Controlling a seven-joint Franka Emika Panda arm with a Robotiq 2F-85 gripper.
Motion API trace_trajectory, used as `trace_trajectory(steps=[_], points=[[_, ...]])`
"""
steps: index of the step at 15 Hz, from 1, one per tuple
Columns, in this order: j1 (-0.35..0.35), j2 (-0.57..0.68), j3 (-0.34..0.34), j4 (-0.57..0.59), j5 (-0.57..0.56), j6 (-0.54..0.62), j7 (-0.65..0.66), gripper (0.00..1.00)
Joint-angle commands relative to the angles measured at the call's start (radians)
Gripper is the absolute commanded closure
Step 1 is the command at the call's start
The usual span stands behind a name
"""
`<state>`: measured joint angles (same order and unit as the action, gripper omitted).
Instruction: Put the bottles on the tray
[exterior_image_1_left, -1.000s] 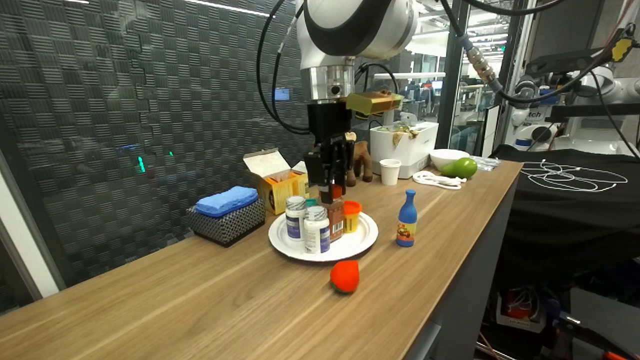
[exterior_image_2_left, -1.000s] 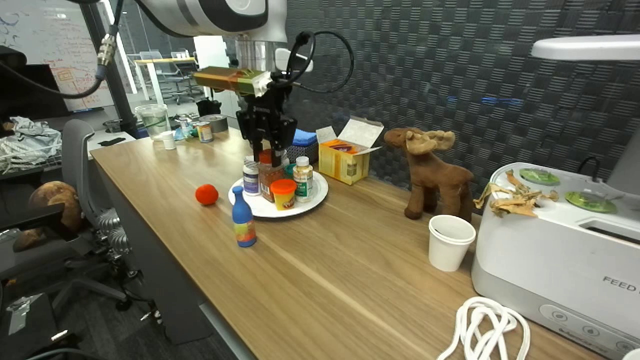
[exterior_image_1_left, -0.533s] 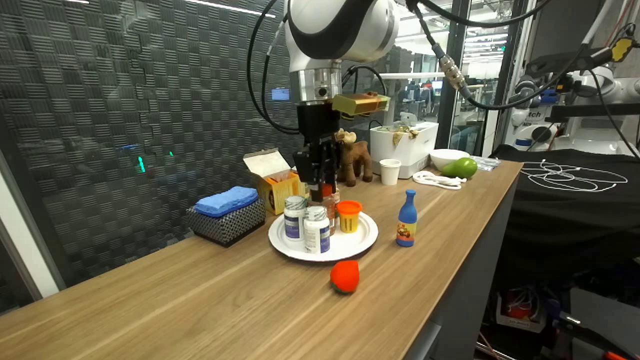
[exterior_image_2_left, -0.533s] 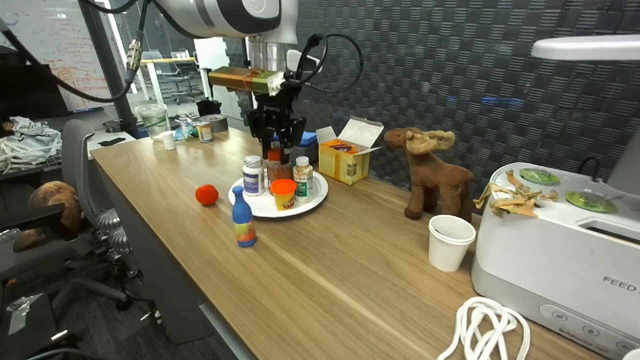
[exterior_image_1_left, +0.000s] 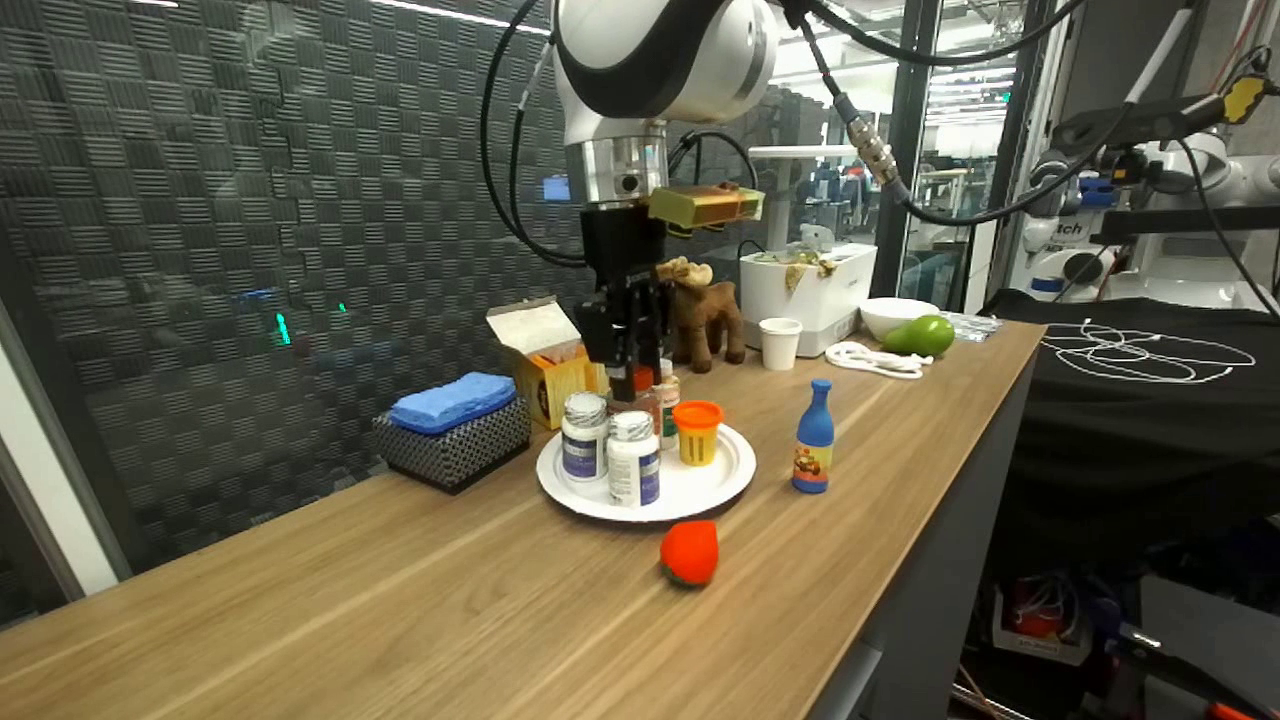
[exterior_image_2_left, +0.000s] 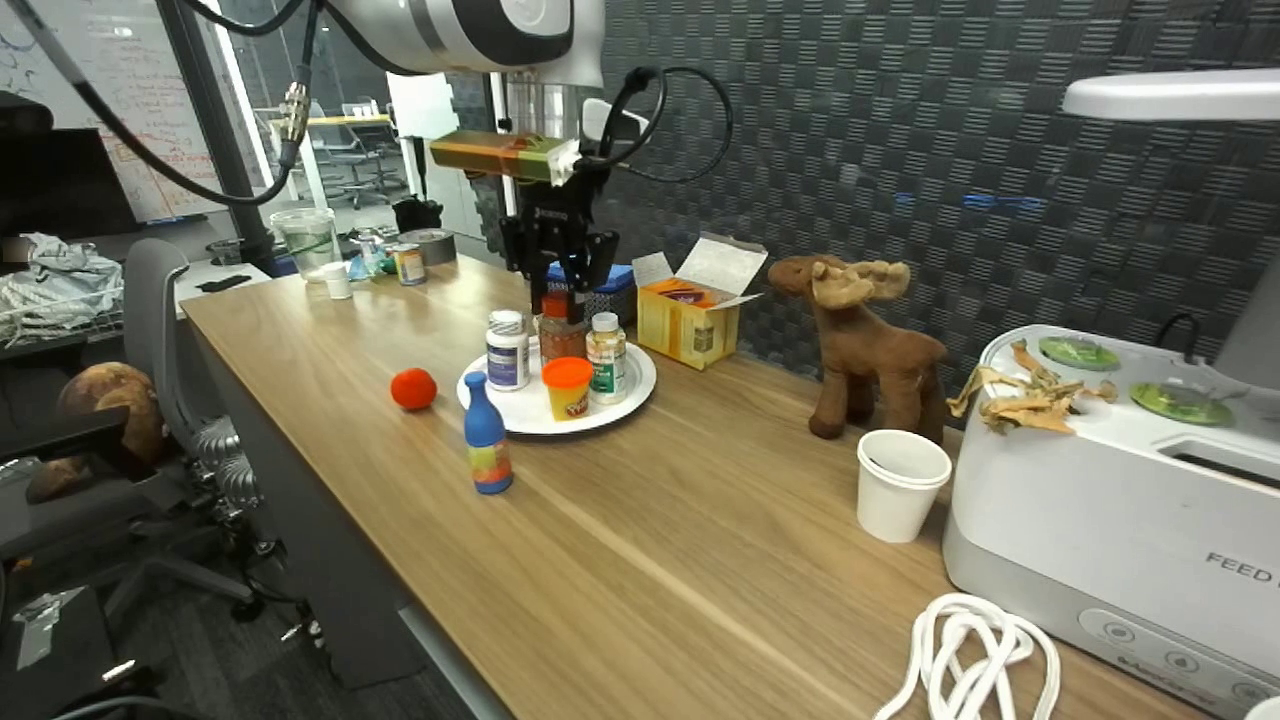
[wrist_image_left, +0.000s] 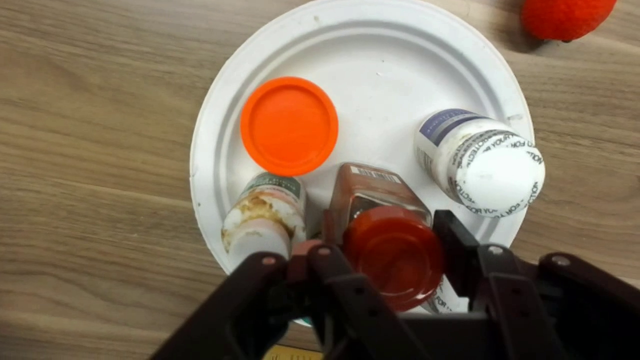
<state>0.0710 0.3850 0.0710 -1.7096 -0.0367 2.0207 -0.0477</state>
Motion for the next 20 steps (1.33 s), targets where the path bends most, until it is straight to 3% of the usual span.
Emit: trace_trajectory(steps=[1,2,6,11,20], points=[[0.009,0.027,0.0,0.054,-0.012,-0.036,-0.015,0.28],[0.008,0.023,0.0,0.054,-0.011,-0.041,-0.016,0.25],[0.006,-0.025,-0.006,0.016,-0.013,-0.047,-0.002,0.0],[0.0,-0.13,-0.032,-0.087,-0.044,-0.042,0.044,0.0],[-0.061,-0.315,-0.068,-0.348,0.038,-0.021,0.13,0.0]])
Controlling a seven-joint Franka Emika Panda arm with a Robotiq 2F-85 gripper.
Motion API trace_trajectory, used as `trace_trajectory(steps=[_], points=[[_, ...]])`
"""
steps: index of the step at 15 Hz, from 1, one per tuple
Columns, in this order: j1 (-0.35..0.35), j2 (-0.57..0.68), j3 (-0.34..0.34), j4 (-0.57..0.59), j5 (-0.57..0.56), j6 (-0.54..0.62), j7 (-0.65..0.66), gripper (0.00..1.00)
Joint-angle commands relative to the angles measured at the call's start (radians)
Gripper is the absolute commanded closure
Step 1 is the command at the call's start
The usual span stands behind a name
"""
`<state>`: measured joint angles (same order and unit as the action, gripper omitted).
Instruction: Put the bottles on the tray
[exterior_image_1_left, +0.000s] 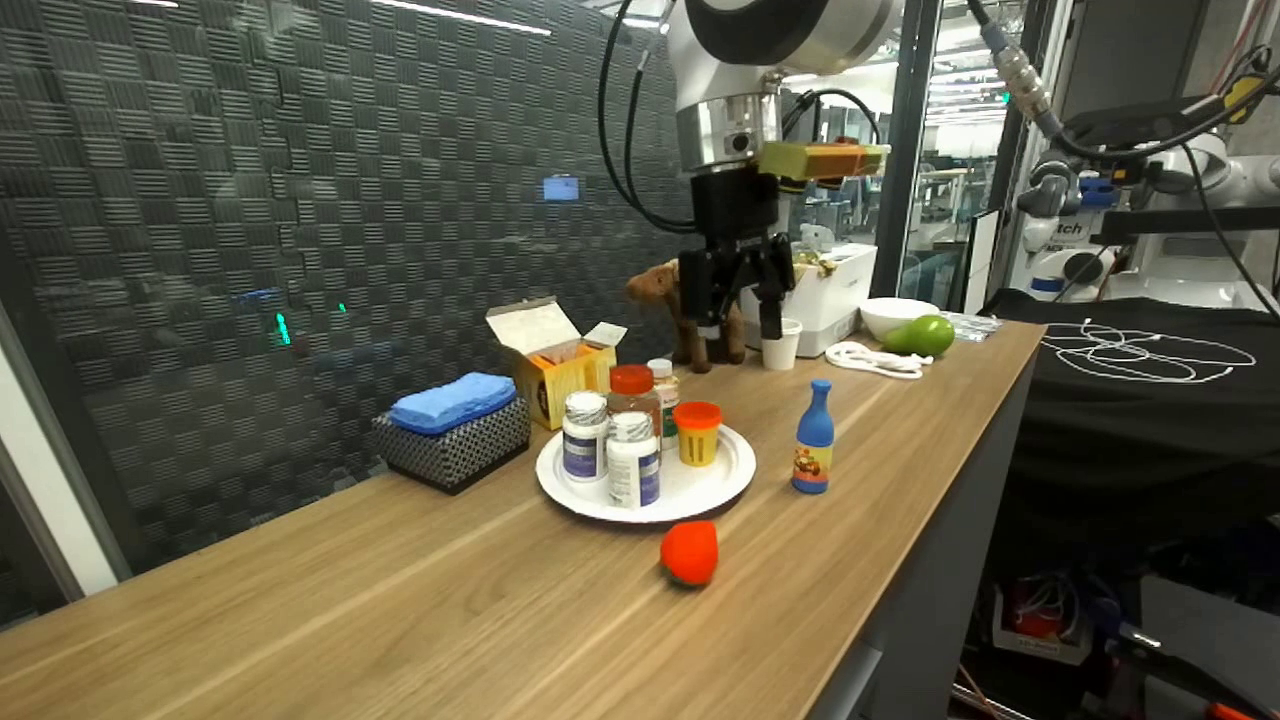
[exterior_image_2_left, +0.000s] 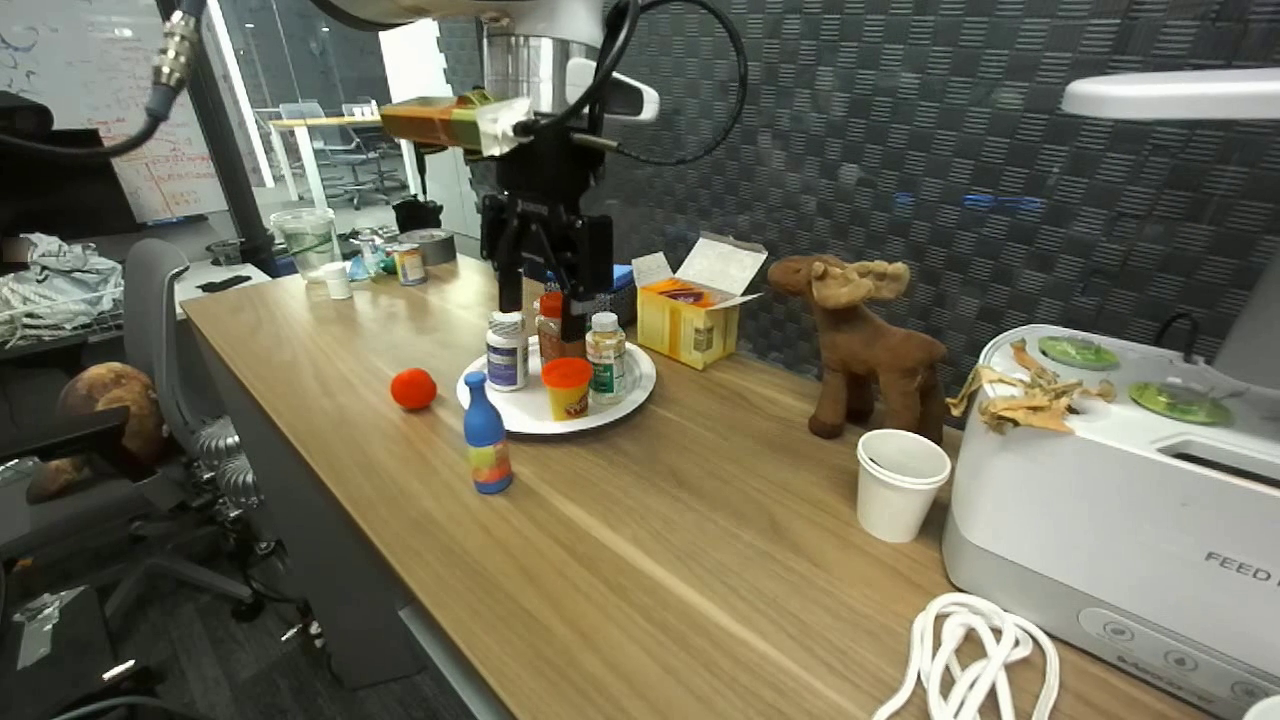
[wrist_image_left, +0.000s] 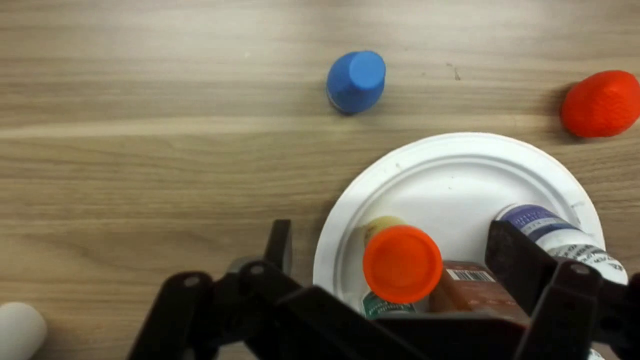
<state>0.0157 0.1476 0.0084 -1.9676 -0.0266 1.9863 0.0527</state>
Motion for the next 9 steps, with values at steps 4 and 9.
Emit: trace_trajectory(steps=[4,9], points=[[-0.012,-0.125,-0.006,-0.162,0.044,0.017,0.061,0.0],[-0.016,-0.157,-0.008,-0.229,0.06,0.03,0.103,0.0]])
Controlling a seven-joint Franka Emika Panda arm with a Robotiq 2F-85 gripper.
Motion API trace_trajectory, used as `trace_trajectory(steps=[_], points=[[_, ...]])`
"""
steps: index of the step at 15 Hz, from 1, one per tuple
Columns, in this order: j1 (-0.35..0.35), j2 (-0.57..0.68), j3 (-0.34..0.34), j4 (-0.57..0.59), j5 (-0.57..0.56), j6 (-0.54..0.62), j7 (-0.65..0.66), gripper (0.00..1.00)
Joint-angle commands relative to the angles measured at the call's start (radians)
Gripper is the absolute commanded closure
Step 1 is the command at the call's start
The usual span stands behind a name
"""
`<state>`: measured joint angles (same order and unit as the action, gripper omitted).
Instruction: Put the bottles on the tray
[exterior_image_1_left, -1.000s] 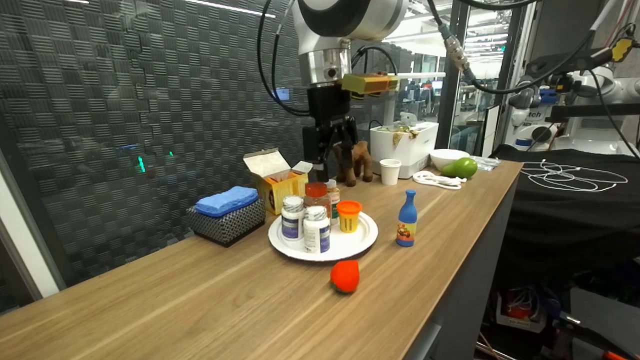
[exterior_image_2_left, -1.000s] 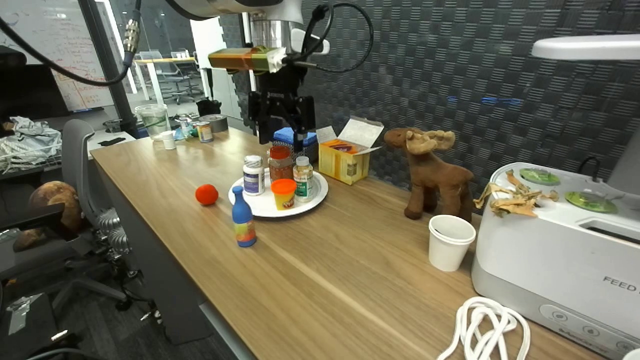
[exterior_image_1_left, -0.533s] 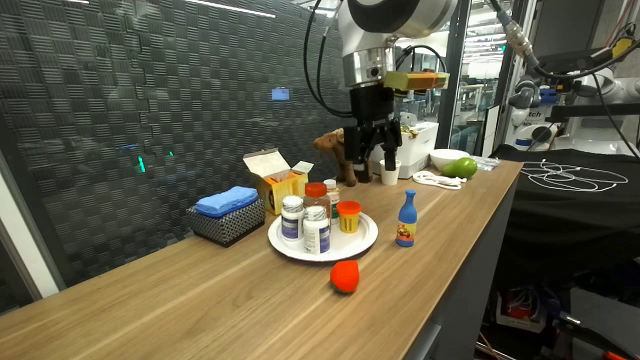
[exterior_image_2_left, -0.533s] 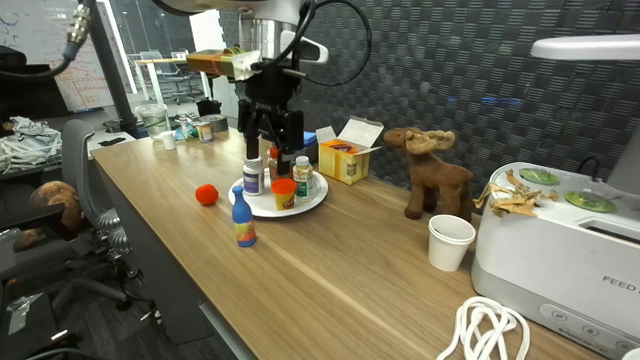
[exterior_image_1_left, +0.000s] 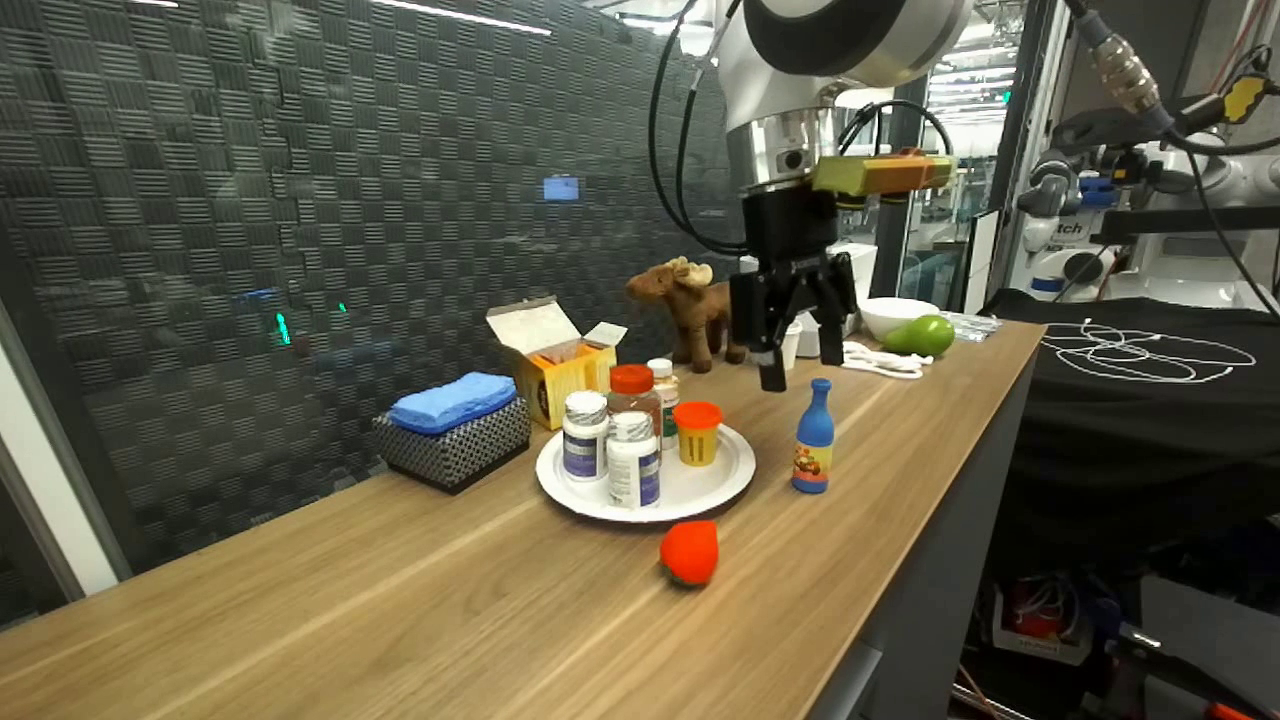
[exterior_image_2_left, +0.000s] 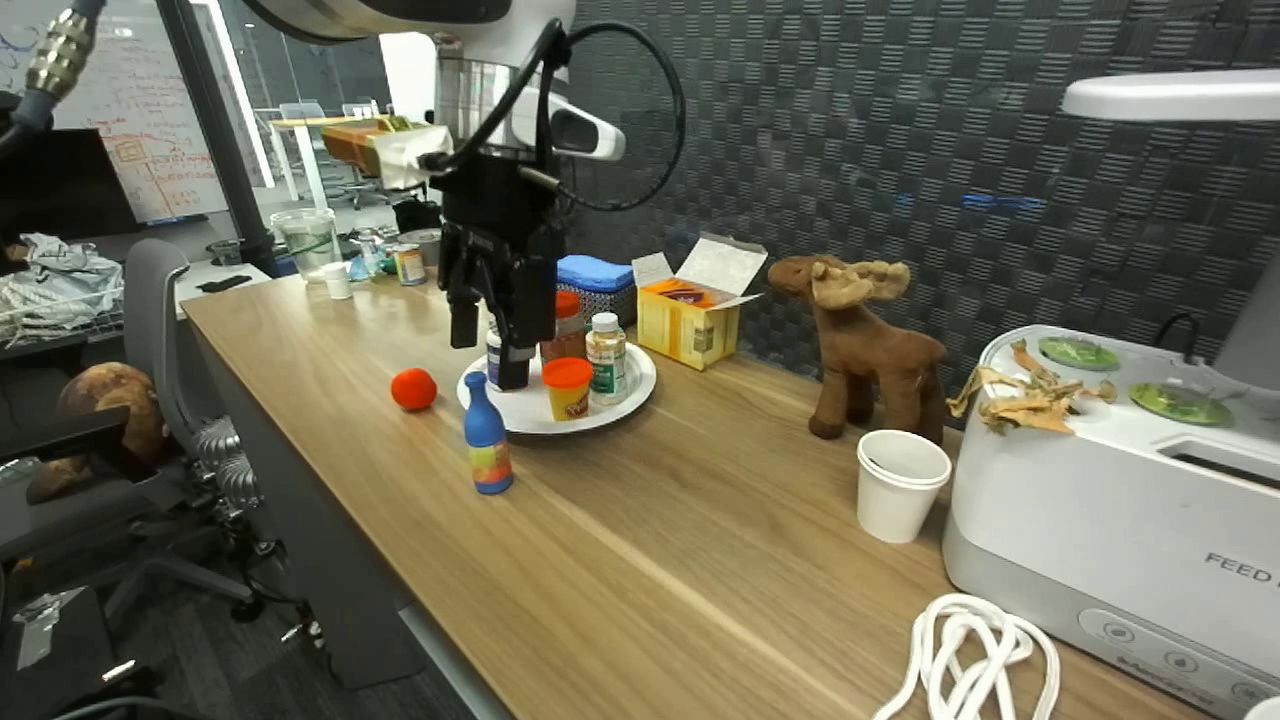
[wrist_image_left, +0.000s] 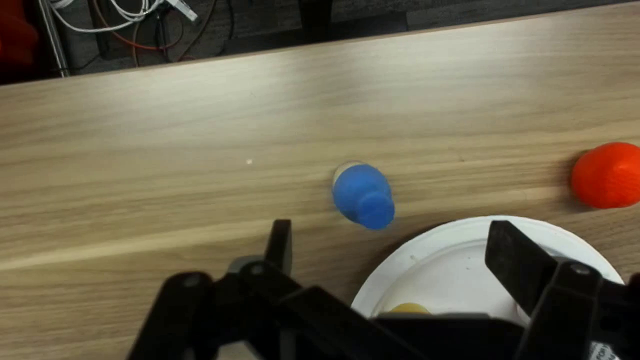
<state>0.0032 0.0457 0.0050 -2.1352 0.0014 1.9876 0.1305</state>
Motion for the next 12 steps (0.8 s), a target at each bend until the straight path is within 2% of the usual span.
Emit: trace_trajectory(steps=[1,3,4,5,6,8,12], points=[[-0.005,-0.057,-0.006,-0.068,0.036,0.034,0.03,0.0],[-0.009,-0.053,-0.011,-0.074,0.031,0.054,0.039,0.0],[-0.011,-0.049,-0.013,-0.073,0.025,0.062,0.044,0.25],[-0.011,-0.048,-0.015,-0.076,0.023,0.068,0.047,0.26],[-0.011,-0.048,-0.017,-0.078,0.018,0.077,0.051,0.32],[-0.013,-0.048,-0.019,-0.081,0.009,0.089,0.058,0.51],[-0.012,-0.053,-0.018,-0.084,-0.002,0.107,0.077,0.81]])
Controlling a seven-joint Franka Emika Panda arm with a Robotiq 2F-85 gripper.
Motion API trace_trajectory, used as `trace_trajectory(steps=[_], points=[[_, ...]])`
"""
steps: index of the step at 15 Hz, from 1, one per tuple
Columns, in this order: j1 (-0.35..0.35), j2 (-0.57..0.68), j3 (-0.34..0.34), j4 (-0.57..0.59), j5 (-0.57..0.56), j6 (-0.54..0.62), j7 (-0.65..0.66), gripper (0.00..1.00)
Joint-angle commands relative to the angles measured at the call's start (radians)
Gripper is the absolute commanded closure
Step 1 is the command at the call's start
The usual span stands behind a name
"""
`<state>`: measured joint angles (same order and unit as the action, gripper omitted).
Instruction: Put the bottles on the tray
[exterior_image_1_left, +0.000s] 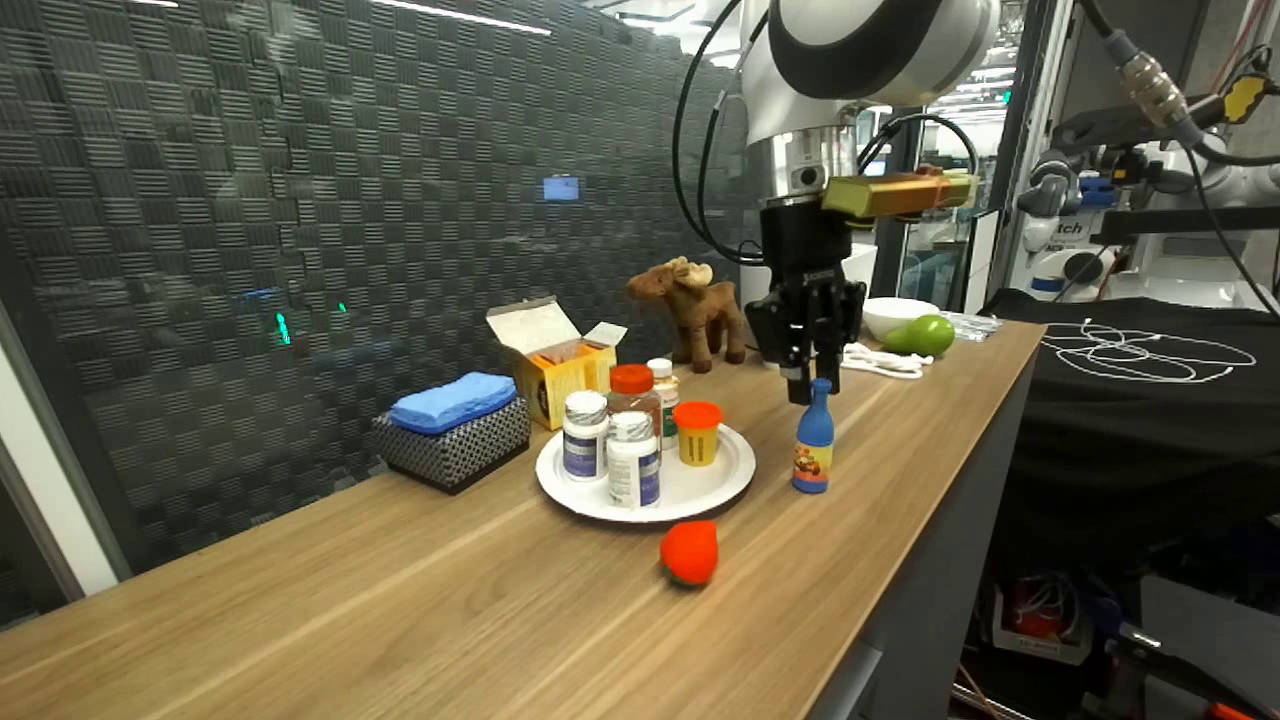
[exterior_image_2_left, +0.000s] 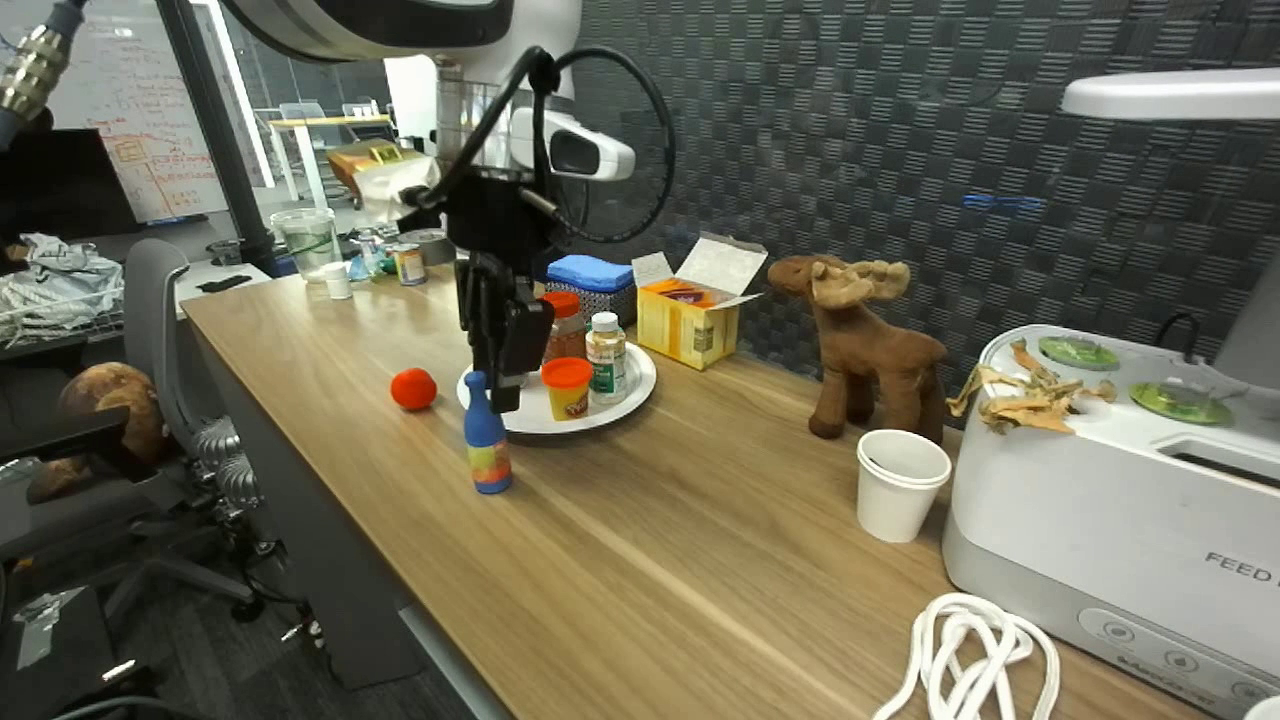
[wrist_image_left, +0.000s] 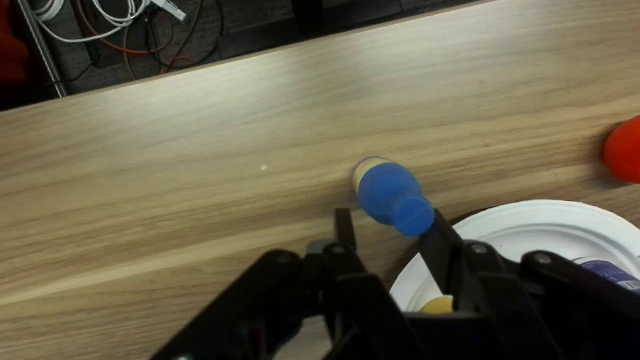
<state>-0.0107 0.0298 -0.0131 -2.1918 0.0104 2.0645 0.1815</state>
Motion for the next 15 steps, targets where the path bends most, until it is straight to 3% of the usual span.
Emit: trace_trajectory(steps=[1,3,10,11,12,13,15], points=[[0.002,-0.039,0.0,-0.029,-0.011,0.033,0.029,0.89],[0.004,-0.047,0.003,-0.032,-0.014,0.032,0.037,0.99],[0.01,-0.066,0.016,-0.007,-0.067,0.015,0.074,0.98],[0.011,-0.068,0.018,-0.006,-0.071,0.013,0.077,0.82],[0.013,-0.071,0.02,-0.005,-0.071,0.01,0.079,0.73],[0.015,-0.078,0.023,-0.009,-0.066,0.011,0.082,0.72],[0.017,-0.09,0.027,-0.02,-0.055,0.018,0.085,0.59]])
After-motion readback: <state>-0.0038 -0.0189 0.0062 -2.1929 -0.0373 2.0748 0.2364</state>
